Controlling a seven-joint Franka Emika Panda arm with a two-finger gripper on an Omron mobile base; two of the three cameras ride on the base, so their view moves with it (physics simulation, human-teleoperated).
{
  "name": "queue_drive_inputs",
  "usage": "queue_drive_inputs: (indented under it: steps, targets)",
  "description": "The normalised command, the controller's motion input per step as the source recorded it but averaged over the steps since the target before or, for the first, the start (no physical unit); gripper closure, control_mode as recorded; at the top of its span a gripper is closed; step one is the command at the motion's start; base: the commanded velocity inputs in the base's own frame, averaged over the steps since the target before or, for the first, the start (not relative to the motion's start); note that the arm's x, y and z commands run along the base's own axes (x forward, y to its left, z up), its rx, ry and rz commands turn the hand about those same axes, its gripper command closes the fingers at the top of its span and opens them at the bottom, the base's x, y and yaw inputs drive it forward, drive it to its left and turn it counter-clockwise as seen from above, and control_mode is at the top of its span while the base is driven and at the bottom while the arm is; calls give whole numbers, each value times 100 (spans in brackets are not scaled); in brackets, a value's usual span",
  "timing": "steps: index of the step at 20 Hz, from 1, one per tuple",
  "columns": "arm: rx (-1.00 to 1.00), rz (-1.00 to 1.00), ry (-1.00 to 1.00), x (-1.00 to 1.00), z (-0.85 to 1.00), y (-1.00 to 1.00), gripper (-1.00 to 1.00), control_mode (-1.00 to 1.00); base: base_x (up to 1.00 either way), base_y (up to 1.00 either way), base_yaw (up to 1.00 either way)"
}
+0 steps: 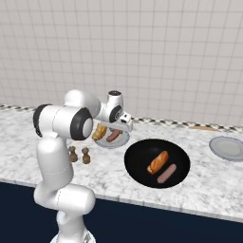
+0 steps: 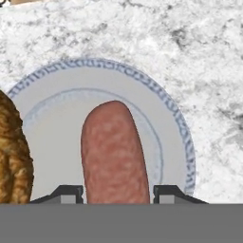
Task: Place one bun and one sausage from the bowl on each plate.
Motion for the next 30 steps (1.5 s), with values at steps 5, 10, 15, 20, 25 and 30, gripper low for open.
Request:
queue_drive_inputs:
  steps: [5, 10, 15, 20, 25, 30]
  targets:
    - [0, 7, 0, 16, -9, 1, 100, -100, 0, 0, 0]
    - [0, 5, 0, 12, -10, 0, 100, -100, 0, 0, 0]
    - [0, 3, 0, 6, -14, 0, 100, -100, 0, 0, 0]
    - [0, 2, 0, 7, -13, 0, 100, -100, 0, 0, 0]
    - [0, 1, 0, 9, -12, 0, 100, -100, 0, 0, 0]
    - [0, 0, 0, 2, 0, 0, -100, -100, 0, 0, 0]
